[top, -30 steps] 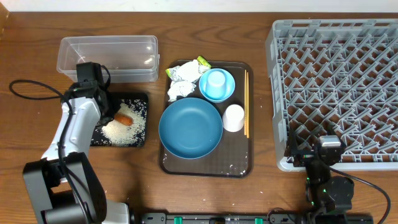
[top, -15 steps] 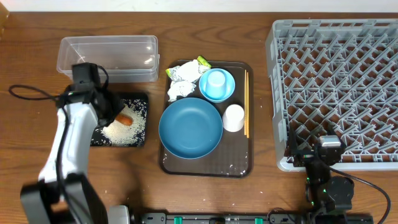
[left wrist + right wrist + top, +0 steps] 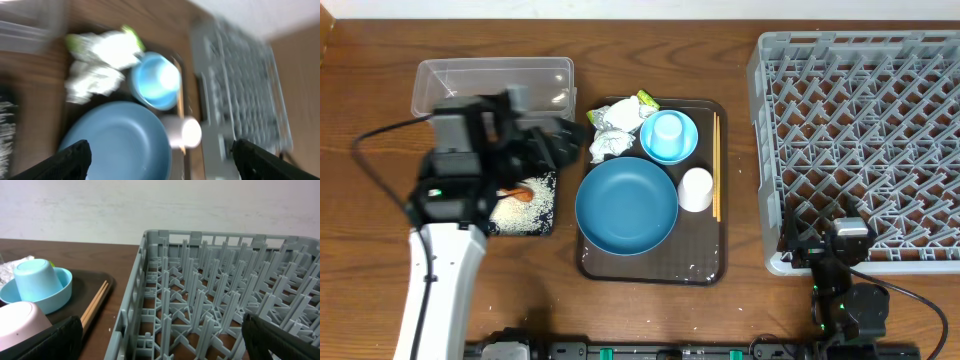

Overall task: Sort waste into correct bins and load items into the dishwasher rack
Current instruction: 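Move the left gripper back over the crumpled paper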

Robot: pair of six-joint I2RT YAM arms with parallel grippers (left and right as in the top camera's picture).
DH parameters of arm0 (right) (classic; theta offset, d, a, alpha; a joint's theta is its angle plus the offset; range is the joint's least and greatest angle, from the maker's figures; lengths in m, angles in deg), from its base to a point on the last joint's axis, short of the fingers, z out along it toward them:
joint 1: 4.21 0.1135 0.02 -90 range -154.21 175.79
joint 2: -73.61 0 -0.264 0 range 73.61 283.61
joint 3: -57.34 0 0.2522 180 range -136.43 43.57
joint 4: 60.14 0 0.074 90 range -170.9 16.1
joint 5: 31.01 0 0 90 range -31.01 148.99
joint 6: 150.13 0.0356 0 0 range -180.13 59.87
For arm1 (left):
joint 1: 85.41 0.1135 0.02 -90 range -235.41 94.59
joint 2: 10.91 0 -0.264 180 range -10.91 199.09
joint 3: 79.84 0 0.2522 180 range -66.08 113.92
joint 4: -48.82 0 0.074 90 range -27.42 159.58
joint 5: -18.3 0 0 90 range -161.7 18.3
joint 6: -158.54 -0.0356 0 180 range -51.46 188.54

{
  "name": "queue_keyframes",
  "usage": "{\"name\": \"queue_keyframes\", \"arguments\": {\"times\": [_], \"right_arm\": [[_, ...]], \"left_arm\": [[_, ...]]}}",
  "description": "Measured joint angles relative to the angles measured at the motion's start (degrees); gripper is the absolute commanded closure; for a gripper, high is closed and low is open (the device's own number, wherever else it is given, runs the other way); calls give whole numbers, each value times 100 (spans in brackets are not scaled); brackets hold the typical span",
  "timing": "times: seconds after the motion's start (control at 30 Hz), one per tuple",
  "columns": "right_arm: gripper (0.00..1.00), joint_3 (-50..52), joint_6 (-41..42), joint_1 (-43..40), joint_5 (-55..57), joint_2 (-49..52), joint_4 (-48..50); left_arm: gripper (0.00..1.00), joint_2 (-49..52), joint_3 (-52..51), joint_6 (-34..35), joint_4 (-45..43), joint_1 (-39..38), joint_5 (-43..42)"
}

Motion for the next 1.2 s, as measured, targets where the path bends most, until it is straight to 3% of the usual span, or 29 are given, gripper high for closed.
{"name": "queue_keyframes", "arguments": {"times": [0.23, 0.4, 0.67, 0.97, 1.2], "right_arm": [[1, 0, 0, 0, 0, 0, 0], [1, 0, 2, 0, 0, 0, 0], [1, 0, 0, 0, 0, 0, -2], [1, 0, 0, 0, 0, 0, 0], [1, 0, 2, 0, 0, -2, 0]], "left_arm": [[7, 317, 0, -380, 127, -1738, 1106], [8, 417, 2, -455, 380, -2450, 2264], [12, 417, 326, -754, 1530, -2577, 2927], [16, 564, 466, -1038, 1646, -2688, 2909], [10, 1145, 466, -1073, 1637, -3016, 2865]]}}
